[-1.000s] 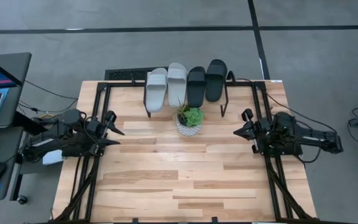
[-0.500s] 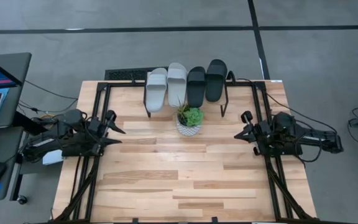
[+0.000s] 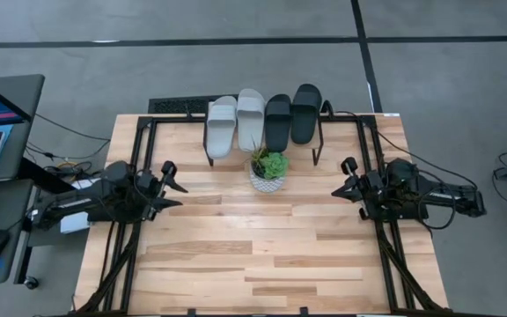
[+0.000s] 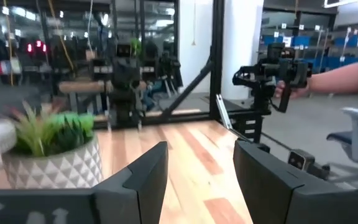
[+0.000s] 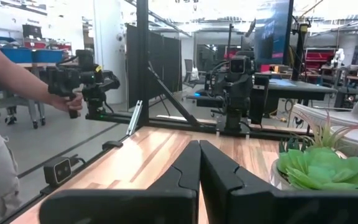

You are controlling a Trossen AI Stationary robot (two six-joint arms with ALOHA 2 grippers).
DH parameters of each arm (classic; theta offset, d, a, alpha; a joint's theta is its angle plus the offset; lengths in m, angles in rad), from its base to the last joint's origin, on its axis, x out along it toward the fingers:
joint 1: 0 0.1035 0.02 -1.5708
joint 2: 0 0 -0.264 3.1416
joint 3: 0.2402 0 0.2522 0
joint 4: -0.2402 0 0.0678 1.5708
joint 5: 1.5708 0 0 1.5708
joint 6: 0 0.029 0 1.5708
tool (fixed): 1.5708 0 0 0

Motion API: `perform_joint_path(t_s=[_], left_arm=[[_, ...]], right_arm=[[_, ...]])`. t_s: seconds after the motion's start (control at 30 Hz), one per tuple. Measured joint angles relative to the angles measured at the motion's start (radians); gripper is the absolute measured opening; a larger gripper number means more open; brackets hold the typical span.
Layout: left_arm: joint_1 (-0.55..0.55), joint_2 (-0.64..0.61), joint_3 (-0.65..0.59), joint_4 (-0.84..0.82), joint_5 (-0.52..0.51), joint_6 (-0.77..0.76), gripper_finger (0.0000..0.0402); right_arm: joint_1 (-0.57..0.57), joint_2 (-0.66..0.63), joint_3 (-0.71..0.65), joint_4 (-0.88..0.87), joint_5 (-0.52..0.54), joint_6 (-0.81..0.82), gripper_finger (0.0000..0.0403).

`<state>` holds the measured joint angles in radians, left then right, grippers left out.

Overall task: Pick and place slides into the shelf
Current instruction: Return to Home Position

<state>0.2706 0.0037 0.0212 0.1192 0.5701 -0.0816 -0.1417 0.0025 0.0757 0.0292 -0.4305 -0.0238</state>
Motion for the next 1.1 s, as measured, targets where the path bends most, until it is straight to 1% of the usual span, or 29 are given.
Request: perform_joint_path(t_s=[0.07,0.13,0.33,0.47,0.63,1.1], left_arm=[[-0.001,0.0,0.004,-0.017,0.0,0.03,0.0171],[-0.001,0.001,0.003,-0.052,-0.001,0.027,0.0171],[-0.001,0.001,0.003,-0.067,-0.011,-0.078,0.0171],[-0.001,0.001,0.004,-0.071,-0.034,-0.111,0.0171],[-0.001,0.001,0.004,-0.072,-0.047,-0.089,0.0171],[-0.001,0.001,0.004,-0.075,-0.048,-0.096,0.0171]], right_arm=[[0.0,0.0,0.0,0.0,0.0,0.0,0.0],[0.0,0.0,0.0,0.0,0.001,0.0,0.0],[0.001,0.0,0.001,0.0,0.009,-0.002,0.0],[0.001,0.0,0.001,0.0,0.009,-0.002,0.0],[0.001,0.0,0.001,0.0,0.009,-0.002,0.0],[0.001,0.0,0.001,0.0,0.009,-0.002,0.0]])
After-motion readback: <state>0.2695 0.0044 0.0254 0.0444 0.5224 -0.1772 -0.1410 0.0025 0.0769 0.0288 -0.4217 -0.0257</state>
